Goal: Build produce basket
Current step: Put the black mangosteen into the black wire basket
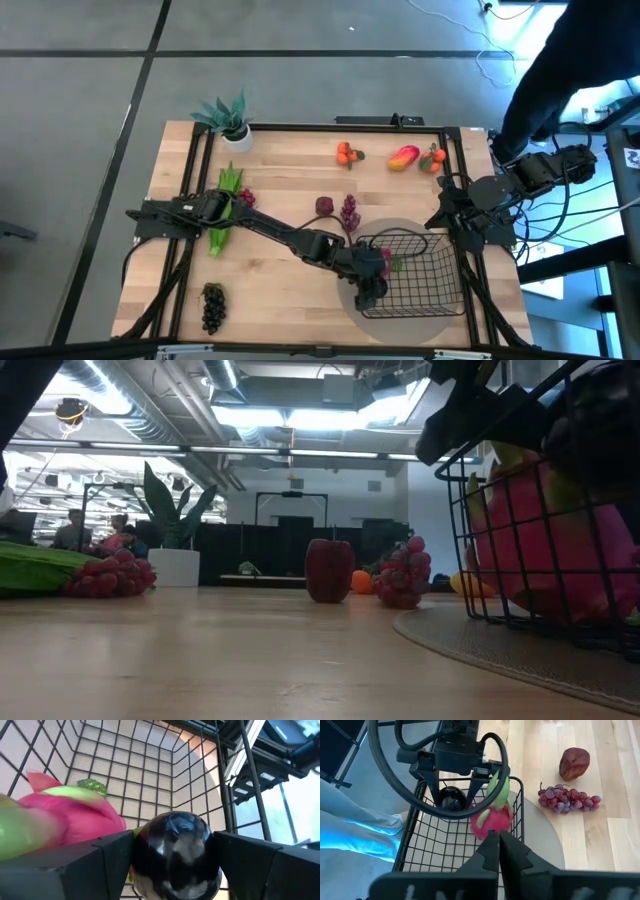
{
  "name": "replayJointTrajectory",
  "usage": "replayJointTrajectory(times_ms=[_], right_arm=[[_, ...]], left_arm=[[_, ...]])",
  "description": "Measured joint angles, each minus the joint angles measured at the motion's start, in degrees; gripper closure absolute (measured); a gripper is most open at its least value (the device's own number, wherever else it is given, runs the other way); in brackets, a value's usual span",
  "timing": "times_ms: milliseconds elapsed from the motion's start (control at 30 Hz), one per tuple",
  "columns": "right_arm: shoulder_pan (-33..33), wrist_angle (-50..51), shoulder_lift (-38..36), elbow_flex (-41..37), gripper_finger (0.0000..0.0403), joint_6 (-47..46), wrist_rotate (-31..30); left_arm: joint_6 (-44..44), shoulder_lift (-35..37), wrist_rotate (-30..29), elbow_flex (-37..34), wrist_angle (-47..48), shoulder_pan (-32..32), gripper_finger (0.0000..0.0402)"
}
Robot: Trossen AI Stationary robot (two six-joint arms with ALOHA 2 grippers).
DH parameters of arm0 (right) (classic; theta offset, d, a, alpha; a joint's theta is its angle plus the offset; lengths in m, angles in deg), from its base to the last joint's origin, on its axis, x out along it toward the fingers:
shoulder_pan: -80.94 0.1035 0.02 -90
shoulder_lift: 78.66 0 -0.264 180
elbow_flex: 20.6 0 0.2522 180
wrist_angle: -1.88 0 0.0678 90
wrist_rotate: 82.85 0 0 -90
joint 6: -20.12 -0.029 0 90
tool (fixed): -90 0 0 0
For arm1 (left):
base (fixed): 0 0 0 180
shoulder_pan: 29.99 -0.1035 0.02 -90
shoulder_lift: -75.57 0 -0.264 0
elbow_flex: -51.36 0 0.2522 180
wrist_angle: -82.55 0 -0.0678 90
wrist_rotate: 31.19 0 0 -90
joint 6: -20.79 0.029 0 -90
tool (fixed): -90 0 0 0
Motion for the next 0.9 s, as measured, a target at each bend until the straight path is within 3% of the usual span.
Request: replayJointTrajectory(times_ms=[200,433,900], right_arm=[[-0.02,0.00,0.00,0.00,0.0402,0.04,0.60],[0.00,0.00,0.34,0.00,0.0402,3.17,8.31],[-0.02,-0.02,0.87,-0.04,0.0402,5.73,8.62]], left_arm=[[-0.53,0.02,-0.02,0.00,0.04,-0.02,0.0160],[-0.31,0.04,0.01,0.00,0.09,-0.02,0.0159],[0.86,0.07,0.03,0.00,0.23,0.00,0.0159]])
